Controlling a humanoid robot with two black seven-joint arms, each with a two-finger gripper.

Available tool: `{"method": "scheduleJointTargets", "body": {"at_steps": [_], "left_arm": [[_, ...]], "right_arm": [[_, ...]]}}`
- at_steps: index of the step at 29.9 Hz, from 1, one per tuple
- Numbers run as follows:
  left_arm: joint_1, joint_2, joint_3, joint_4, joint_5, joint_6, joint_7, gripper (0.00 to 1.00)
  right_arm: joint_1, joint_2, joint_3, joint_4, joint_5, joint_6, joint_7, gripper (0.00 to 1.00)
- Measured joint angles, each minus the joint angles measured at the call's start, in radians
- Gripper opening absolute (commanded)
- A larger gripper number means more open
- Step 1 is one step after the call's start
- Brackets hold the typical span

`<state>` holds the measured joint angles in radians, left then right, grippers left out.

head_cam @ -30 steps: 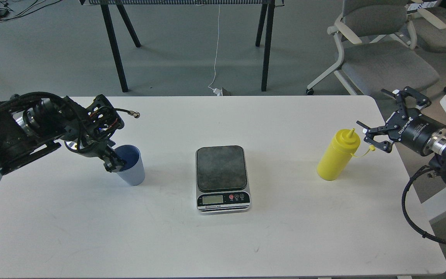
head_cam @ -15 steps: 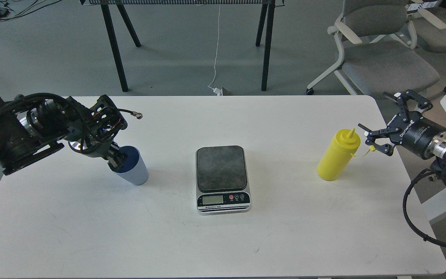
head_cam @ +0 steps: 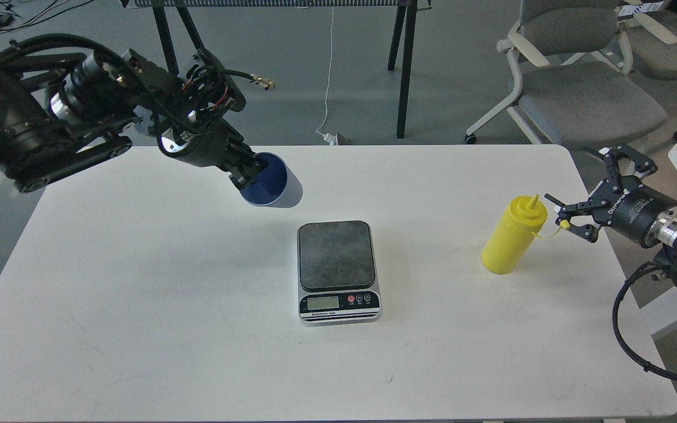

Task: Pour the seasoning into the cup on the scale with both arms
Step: 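Lift the blue cup with the left gripper and carry it onto the scale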

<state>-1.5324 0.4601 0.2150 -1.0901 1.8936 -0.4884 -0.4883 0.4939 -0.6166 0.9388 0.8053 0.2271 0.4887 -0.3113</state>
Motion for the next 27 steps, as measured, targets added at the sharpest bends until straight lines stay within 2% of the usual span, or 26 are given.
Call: {"method": "scheduleJointTargets", "body": {"at_steps": [5,12,16,27], "left_arm": [[-0.019,-0.169,0.007,0.017,-0.009,0.0,0.0,0.05],[0.023,-0.356,0.033,0.184,0.029,0.0,0.0,0.06],[0.049,-0.377,0.071,0.223,0.036,0.0,0.0,0.06],[0.084,-0.355,0.093,0.23,0.062,0.0,0.0,0.07]], "right_arm": [[0.0,0.0,0.0,0.0,0.0,0.0,0.0,0.98],[-0.014,-0.015,0.001,0.003,0.003,0.0,0.002,0.98],[-0.023,-0.017,0.003,0.003,0.004,0.0,0.004,0.98],[-0.028,-0.015,0.005,0.003,0.005,0.0,0.005,0.98]]}}
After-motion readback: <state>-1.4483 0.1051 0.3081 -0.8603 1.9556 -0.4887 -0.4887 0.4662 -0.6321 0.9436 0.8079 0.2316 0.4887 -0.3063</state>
